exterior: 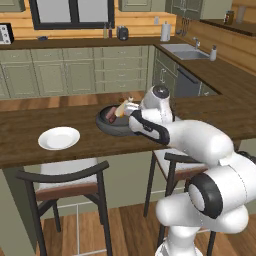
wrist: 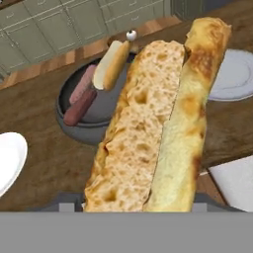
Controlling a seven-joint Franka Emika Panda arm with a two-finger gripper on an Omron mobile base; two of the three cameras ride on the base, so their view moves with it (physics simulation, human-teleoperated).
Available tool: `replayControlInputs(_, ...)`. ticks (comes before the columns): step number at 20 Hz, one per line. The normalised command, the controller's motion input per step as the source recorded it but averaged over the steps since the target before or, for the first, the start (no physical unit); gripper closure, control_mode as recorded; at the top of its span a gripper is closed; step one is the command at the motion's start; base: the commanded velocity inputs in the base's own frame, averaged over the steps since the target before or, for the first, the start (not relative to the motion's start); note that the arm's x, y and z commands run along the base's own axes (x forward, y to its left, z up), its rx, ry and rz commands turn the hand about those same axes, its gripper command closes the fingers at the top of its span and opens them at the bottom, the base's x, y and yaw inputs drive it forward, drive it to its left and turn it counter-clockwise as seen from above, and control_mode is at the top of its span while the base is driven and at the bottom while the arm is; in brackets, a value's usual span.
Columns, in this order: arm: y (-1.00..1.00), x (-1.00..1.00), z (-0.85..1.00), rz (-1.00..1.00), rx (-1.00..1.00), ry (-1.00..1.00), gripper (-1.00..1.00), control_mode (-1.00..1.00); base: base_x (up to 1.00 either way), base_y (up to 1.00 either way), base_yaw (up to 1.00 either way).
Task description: Place one bun and one sausage from the bowl on each plate.
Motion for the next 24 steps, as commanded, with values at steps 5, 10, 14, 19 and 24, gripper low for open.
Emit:
replayControlInputs(5,0.8,-0.09,-0.02,0.19,0.01,-0.05,1.0,1.0,0.0,0.2,0.03)
replayControlInputs(10,0.0,0.0,0.0,0.0,0.0,0.0,1.0,1.0,0.04,1.0,0.01)
replayControlInputs(14,0.0,0.0,0.0,0.0,0.0,0.0,1.0,1.0,0.11,1.0,-0.07)
replayControlInputs(19,0.0,0.0,0.0,0.0,0.0,0.0,1.0,1.0,0.0,0.68,-0.49)
replayControlInputs(24,0.0,0.0,0.0,0.0,0.0,0.0,1.0,1.0,0.27,-0.15,-0.37)
